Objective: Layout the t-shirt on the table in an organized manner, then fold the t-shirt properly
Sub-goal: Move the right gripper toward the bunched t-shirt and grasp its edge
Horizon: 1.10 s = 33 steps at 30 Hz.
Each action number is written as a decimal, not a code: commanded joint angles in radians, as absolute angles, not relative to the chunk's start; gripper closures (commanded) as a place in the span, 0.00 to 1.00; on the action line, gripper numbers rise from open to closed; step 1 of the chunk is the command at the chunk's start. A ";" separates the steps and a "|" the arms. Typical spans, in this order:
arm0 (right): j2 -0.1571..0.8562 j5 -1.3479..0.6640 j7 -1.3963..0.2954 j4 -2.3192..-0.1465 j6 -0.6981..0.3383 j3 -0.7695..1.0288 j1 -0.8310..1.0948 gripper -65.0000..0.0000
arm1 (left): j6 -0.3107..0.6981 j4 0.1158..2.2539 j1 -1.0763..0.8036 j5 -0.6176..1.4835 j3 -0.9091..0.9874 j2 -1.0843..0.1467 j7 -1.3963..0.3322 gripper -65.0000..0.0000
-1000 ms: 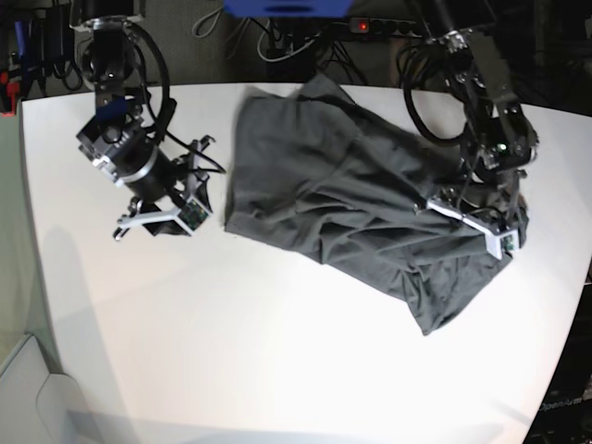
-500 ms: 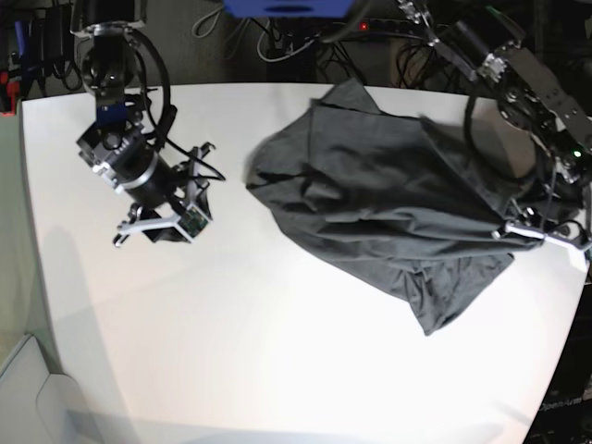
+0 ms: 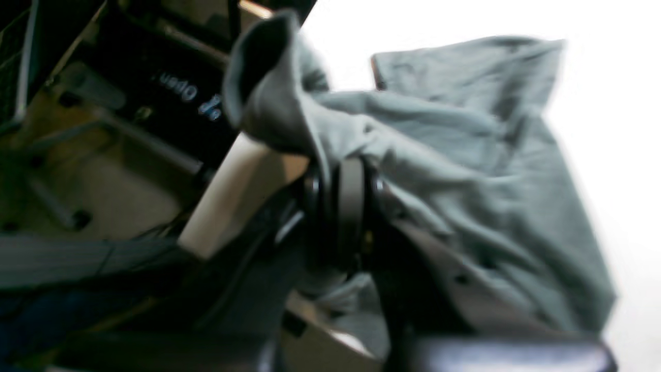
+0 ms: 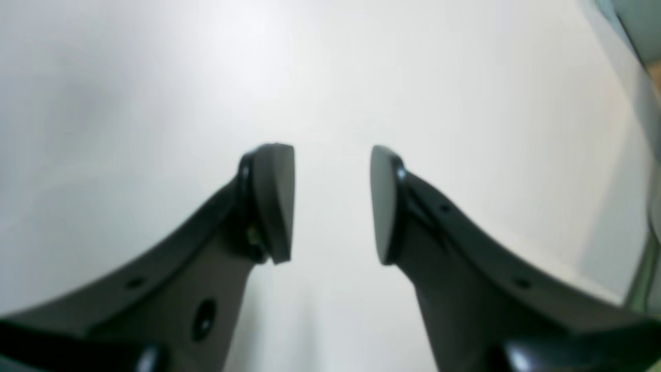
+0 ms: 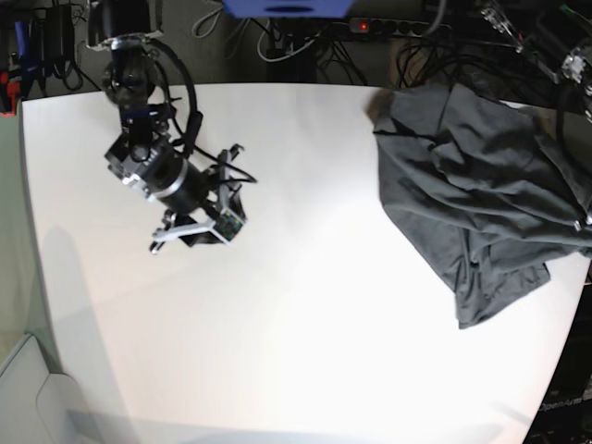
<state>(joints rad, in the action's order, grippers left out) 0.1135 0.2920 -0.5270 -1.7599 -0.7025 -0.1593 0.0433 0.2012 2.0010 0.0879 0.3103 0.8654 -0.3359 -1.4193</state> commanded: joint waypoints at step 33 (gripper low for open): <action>-0.041 0.289 -0.507 -1.466 -0.698 -0.547 -0.059 0.61 | 0.193 2.015 0.292 0.526 0.874 -0.260 -1.396 1.00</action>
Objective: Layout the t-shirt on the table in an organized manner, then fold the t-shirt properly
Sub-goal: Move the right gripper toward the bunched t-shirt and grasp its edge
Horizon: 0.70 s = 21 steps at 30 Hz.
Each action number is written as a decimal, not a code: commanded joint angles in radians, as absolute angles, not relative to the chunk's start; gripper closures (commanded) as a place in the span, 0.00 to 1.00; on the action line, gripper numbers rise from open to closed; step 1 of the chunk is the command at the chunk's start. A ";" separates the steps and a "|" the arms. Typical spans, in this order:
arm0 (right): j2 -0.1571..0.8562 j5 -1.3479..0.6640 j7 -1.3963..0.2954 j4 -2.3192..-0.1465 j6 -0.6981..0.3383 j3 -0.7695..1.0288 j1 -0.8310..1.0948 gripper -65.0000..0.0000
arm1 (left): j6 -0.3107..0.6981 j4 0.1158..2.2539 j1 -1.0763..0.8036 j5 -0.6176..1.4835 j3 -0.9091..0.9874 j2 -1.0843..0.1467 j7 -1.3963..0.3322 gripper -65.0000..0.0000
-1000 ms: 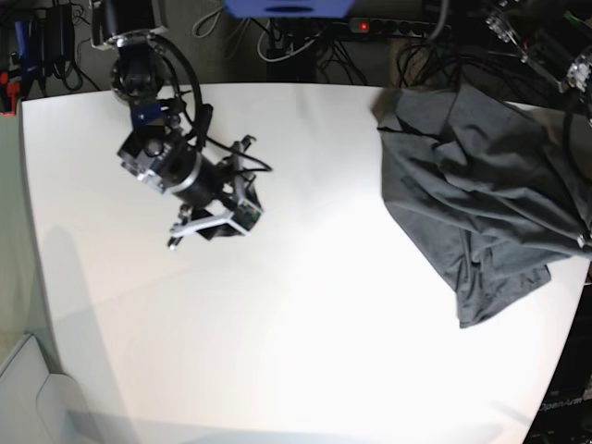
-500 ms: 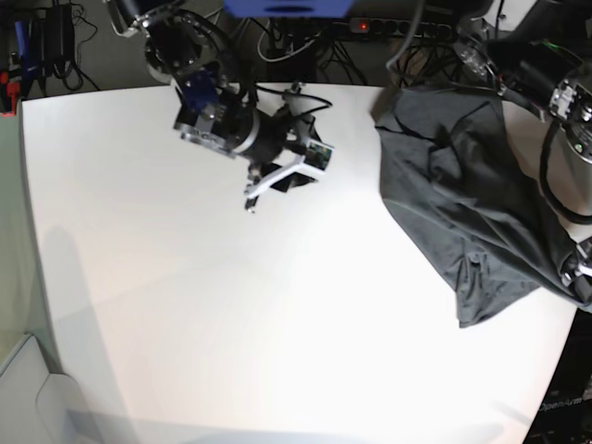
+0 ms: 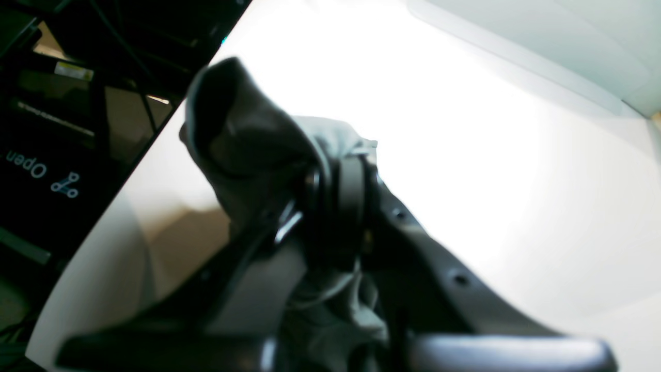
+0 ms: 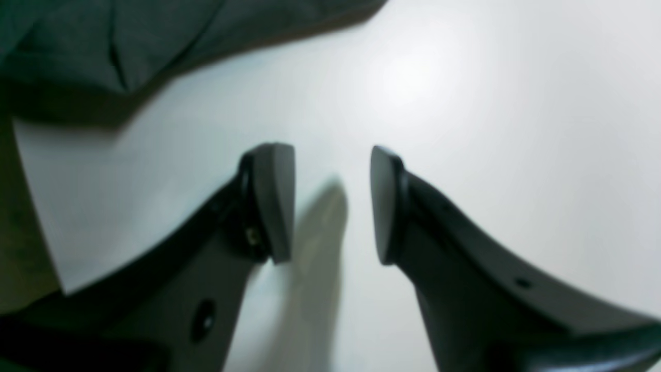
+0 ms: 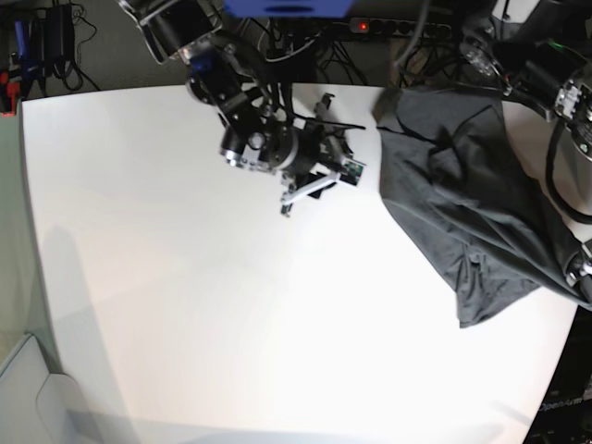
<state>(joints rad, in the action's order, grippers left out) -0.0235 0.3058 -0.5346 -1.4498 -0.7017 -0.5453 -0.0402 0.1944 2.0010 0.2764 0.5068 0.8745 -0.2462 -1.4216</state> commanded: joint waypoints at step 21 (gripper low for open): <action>-0.157 0.289 -0.507 -1.291 -0.698 -0.664 -0.196 0.61 | 0.194 2.015 0.206 0.527 0.872 -0.231 -1.396 1.00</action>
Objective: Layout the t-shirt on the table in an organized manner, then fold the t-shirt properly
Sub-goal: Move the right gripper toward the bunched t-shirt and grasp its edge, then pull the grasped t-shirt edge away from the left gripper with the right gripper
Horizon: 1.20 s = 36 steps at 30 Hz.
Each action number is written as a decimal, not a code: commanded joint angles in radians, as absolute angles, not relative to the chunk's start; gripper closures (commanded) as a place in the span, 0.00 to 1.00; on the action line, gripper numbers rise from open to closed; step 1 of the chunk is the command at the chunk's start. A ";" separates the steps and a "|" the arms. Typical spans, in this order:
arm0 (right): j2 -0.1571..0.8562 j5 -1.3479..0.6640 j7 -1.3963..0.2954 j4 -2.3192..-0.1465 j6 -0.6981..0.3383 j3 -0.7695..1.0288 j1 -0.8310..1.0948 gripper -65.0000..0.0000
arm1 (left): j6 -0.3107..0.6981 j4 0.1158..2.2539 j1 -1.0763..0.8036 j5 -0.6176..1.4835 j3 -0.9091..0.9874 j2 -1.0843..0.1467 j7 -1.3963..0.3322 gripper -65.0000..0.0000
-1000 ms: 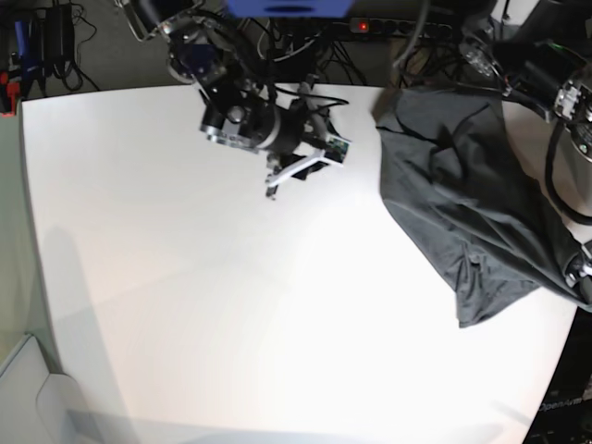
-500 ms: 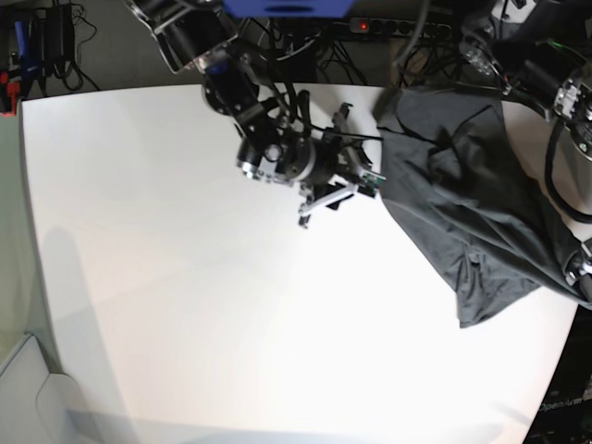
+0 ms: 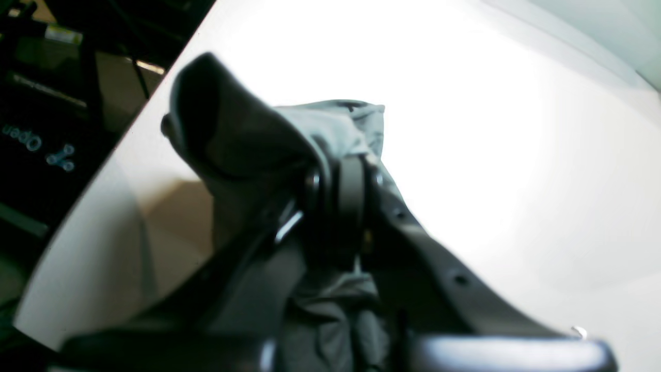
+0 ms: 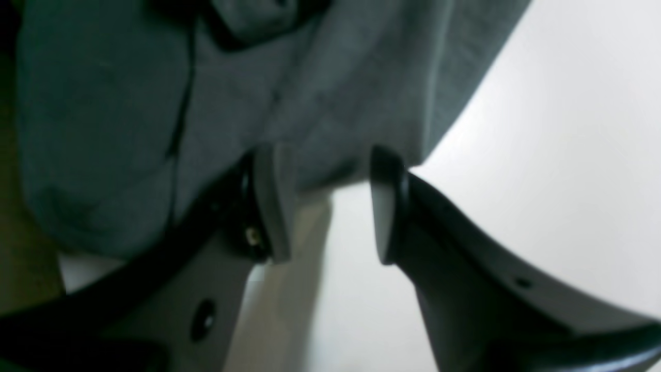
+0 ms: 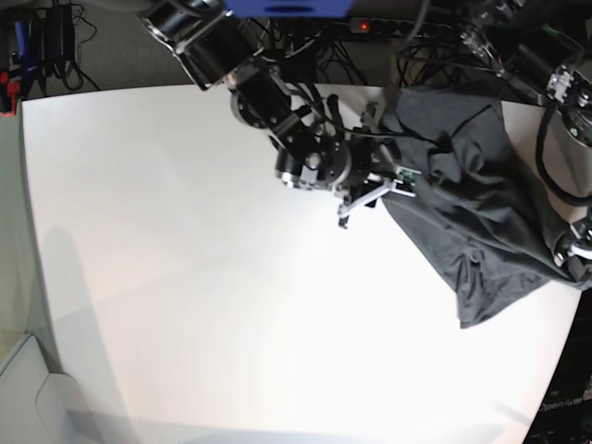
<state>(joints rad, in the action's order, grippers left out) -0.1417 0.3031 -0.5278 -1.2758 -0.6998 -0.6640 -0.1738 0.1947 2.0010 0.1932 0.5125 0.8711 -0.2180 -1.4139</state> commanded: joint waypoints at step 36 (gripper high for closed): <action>0.105 0.291 -0.507 -1.264 -0.698 -0.481 -0.283 1.00 | 0.193 2.015 0.133 0.776 0.865 -0.084 -1.396 1.00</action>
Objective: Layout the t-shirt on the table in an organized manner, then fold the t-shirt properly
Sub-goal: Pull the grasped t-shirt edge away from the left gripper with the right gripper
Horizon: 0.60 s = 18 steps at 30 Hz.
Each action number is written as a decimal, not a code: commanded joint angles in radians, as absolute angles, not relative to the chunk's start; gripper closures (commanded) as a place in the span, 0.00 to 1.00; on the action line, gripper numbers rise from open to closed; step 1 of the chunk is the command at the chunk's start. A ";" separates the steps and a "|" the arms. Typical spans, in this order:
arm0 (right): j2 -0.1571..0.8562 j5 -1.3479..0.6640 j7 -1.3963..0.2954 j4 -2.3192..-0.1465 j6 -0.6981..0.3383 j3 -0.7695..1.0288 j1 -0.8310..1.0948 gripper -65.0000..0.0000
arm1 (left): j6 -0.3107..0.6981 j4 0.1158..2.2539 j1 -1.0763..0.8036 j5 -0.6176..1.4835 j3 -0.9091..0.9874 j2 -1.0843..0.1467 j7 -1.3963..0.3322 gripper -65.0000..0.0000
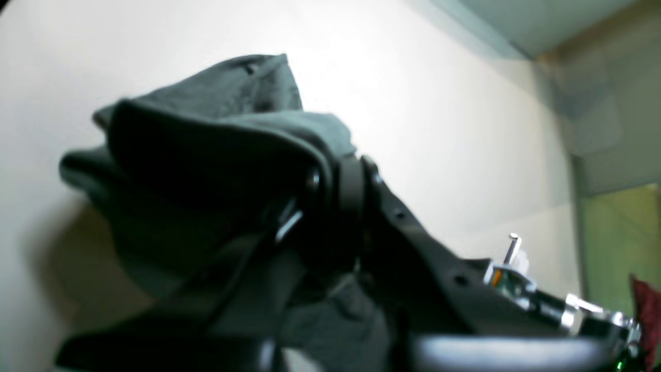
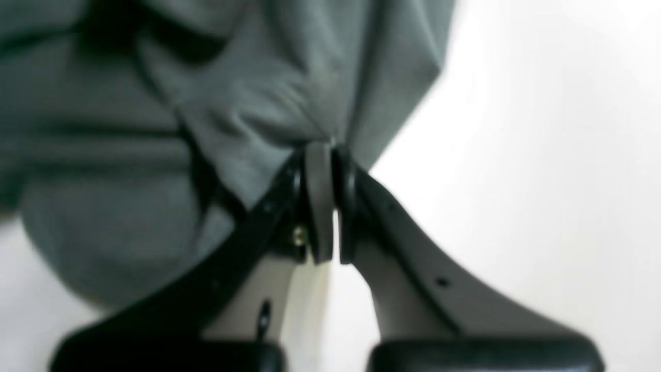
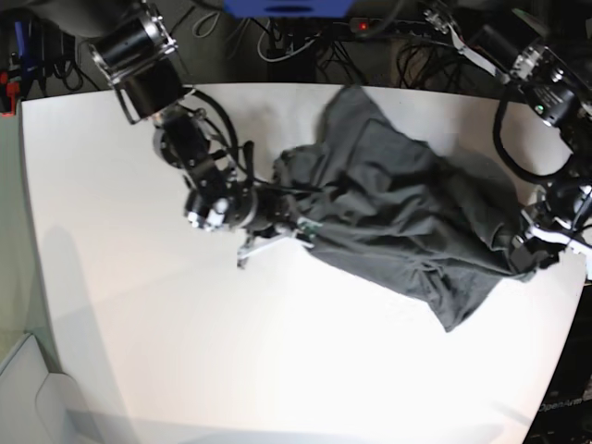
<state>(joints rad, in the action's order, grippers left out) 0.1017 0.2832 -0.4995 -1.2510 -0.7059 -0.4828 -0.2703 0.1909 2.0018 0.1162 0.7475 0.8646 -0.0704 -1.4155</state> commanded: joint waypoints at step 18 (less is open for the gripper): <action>0.213 0.289 -0.743 -1.817 -0.698 -0.093 -0.211 1.00 | 0.203 2.015 0.237 0.776 0.782 0.111 -1.396 1.00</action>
<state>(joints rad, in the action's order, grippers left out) 0.2165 0.3012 -0.7605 -1.8019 -0.7025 -0.0910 -0.1940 0.2043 2.0006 0.2169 0.7509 0.7853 0.1204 -1.4162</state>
